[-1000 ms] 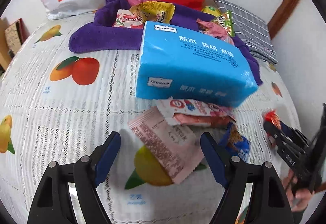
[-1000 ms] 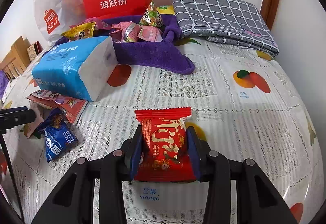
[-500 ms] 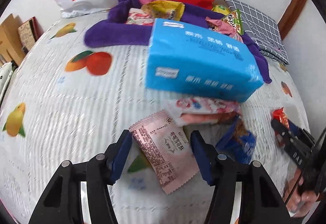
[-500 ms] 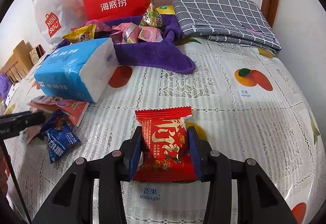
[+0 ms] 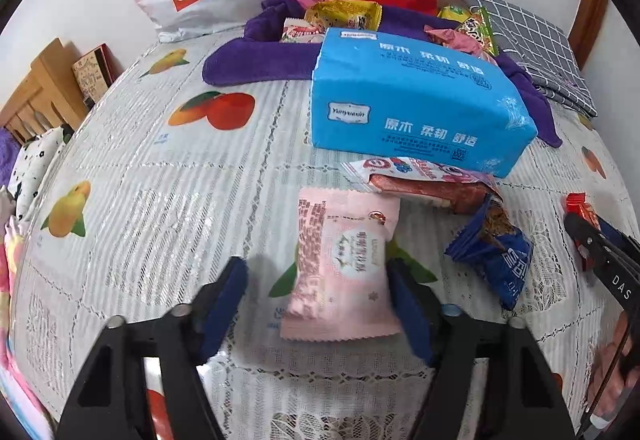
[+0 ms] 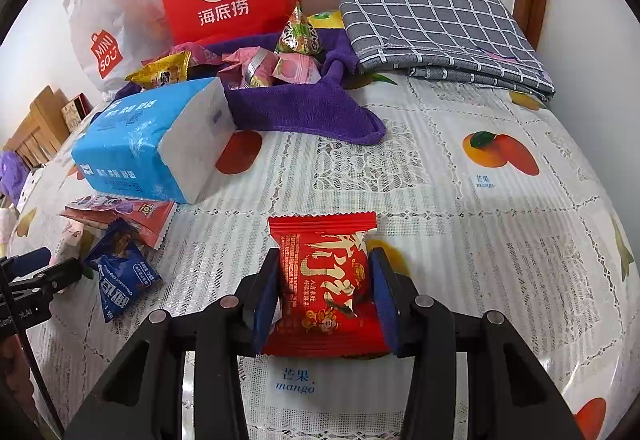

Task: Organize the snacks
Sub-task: 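Grasp the pink pastry packet with the left tool while the right tool holds the red packet, then carry the pink packet with the left tool while the right tool carries the red packet to the towel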

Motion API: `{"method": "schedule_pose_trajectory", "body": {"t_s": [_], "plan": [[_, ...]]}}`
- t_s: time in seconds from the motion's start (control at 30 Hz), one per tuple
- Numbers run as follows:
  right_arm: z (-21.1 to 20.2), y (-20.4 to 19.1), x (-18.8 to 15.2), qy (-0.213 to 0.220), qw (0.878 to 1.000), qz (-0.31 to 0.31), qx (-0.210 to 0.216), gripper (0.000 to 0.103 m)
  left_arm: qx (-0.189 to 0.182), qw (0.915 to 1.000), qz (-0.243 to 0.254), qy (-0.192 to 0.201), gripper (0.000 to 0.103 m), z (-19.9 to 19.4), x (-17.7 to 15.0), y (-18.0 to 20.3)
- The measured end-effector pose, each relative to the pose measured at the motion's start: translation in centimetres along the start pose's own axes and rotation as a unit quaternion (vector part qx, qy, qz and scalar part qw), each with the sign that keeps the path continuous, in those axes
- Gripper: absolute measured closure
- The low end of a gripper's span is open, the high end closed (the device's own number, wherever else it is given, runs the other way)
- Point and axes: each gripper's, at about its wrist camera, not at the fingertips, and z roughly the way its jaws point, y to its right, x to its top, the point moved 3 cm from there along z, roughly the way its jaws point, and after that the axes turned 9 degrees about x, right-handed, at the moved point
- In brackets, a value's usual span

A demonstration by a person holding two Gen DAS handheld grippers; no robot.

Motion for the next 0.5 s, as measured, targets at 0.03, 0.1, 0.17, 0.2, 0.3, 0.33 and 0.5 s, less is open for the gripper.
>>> {"method": "schedule_pose_trajectory", "body": {"t_s": [0.03, 0.1, 0.17, 0.2, 0.3, 0.33, 0.5], "plan": [[0.0, 0.0, 0.0, 0.0, 1.0, 0.0, -0.001, 0.058, -0.003, 1.0, 0.003, 0.002, 0.051, 0.0, 0.1, -0.1], [0.0, 0.0, 0.0, 0.0, 1.0, -0.002, -0.003, 0.058, -0.013, 0.9998, 0.011, 0.008, 0.058, 0.0, 0.4, -0.1], [0.1, -0.1, -0.1, -0.001, 1.0, -0.004, -0.006, 0.058, -0.027, 0.9994, 0.02, 0.011, 0.065, 0.0, 0.6, -0.2], [0.1, -0.2, -0.1, -0.001, 1.0, -0.006, -0.008, 0.058, -0.034, 0.9992, 0.021, 0.01, 0.065, -0.1, 0.6, -0.2], [0.1, -0.2, -0.1, -0.002, 1.0, -0.009, -0.011, 0.058, -0.058, 0.998, 0.022, 0.005, 0.066, -0.6, 0.4, -0.4], [0.1, -0.2, -0.1, -0.002, 1.0, -0.009, -0.011, 0.059, -0.063, 0.9977, 0.026, 0.007, 0.066, -0.9, 0.3, -0.5], [0.0, 0.0, -0.1, 0.0, 1.0, -0.007, -0.006, 0.059, -0.095, 0.9951, 0.024, 0.01, 0.066, -1.8, -0.2, -2.1]]}}
